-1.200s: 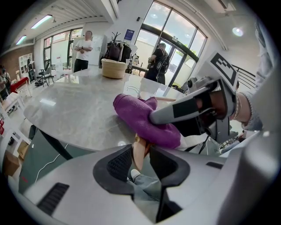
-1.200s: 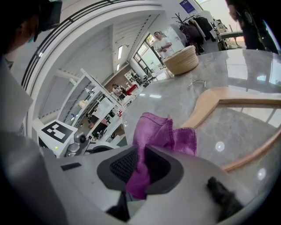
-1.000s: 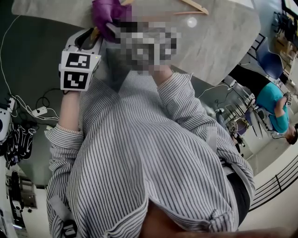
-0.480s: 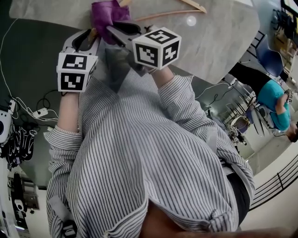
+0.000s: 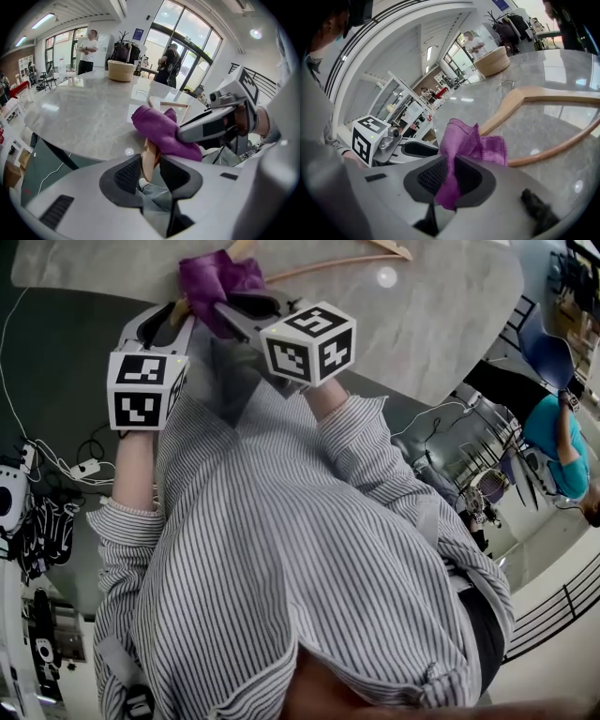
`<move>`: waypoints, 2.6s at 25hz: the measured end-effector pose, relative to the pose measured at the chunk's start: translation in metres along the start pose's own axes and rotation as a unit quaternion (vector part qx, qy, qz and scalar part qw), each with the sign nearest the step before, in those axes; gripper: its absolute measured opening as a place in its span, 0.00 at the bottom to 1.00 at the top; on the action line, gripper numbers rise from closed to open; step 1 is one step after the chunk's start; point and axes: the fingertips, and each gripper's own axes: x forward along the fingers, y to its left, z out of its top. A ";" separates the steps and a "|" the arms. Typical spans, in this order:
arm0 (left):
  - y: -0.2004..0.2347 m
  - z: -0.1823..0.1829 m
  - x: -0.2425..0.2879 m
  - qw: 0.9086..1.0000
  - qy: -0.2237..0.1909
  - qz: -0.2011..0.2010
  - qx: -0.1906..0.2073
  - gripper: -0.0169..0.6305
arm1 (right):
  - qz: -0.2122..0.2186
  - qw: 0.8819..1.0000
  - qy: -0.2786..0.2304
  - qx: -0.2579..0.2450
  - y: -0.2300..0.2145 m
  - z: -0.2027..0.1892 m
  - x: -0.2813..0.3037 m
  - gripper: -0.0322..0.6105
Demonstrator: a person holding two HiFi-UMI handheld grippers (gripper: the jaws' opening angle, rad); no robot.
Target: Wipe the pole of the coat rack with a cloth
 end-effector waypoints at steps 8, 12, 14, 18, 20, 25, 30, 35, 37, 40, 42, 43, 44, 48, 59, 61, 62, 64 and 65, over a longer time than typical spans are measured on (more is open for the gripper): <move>-0.018 0.016 0.004 1.000 0.014 0.001 0.006 0.23 | -0.015 1.000 -0.012 0.014 -0.028 0.009 -0.036 0.14; -0.018 0.015 0.002 1.000 0.020 0.001 0.007 0.23 | -0.026 0.999 -0.019 0.020 -0.038 0.011 -0.046 0.14; -0.017 0.014 0.001 1.000 0.022 0.003 0.009 0.23 | -0.032 0.999 -0.022 0.022 -0.044 0.013 -0.050 0.14; -0.013 0.009 0.003 1.000 0.027 0.003 0.009 0.23 | -0.044 0.998 -0.027 0.027 -0.059 0.014 -0.055 0.14; -0.008 0.006 0.004 0.999 0.033 0.004 0.008 0.23 | -0.046 0.998 -0.031 0.032 -0.065 0.015 -0.055 0.14; -0.013 0.013 0.003 0.999 0.045 0.009 0.006 0.23 | -0.048 0.997 -0.041 0.041 -0.078 0.021 -0.073 0.14; -0.012 0.006 -0.003 0.998 0.056 0.015 0.007 0.23 | -0.052 0.996 -0.052 0.051 -0.083 0.020 -0.081 0.14; -0.005 0.003 -0.004 0.998 0.063 0.020 0.010 0.23 | -0.060 0.994 -0.063 0.066 -0.097 0.025 -0.088 0.14; -0.006 0.004 -0.003 0.998 0.065 0.021 0.010 0.23 | -0.063 0.993 -0.068 0.072 -0.104 0.028 -0.094 0.14; -0.008 0.006 -0.004 0.997 0.068 0.024 0.009 0.23 | -0.069 0.992 -0.074 0.077 -0.113 0.031 -0.104 0.14; -0.009 0.006 -0.004 0.997 0.069 0.027 0.008 0.23 | -0.075 0.991 -0.077 0.080 -0.119 0.032 -0.110 0.14; -0.009 0.006 -0.005 0.997 0.070 0.028 0.007 0.23 | -0.079 0.991 -0.078 0.081 -0.122 0.032 -0.113 0.14; -0.009 0.005 -0.005 0.997 0.071 0.028 0.007 0.23 | -0.082 0.990 -0.080 0.082 -0.125 0.033 -0.116 0.14; -0.009 0.006 -0.006 0.997 0.073 0.030 0.008 0.23 | -0.094 0.988 -0.089 0.087 -0.138 0.037 -0.127 0.14; -0.009 0.005 -0.003 0.997 0.075 0.031 0.007 0.23 | -0.121 0.982 -0.107 0.096 -0.163 0.038 -0.147 0.14; -0.008 0.004 -0.003 0.997 0.075 0.030 0.006 0.23 | -0.128 0.981 -0.111 0.098 -0.168 0.038 -0.150 0.14; -0.008 0.003 -0.003 0.997 0.075 0.030 0.006 0.23 | -0.132 0.980 -0.114 0.099 -0.170 0.038 -0.152 0.14; -0.008 0.003 -0.004 0.997 0.074 0.031 0.005 0.23 | -0.141 0.977 -0.123 0.103 -0.174 0.041 -0.158 0.14; -0.009 0.004 -0.004 0.997 0.074 0.031 0.005 0.23 | -0.145 0.976 -0.127 0.105 -0.177 0.041 -0.161 0.14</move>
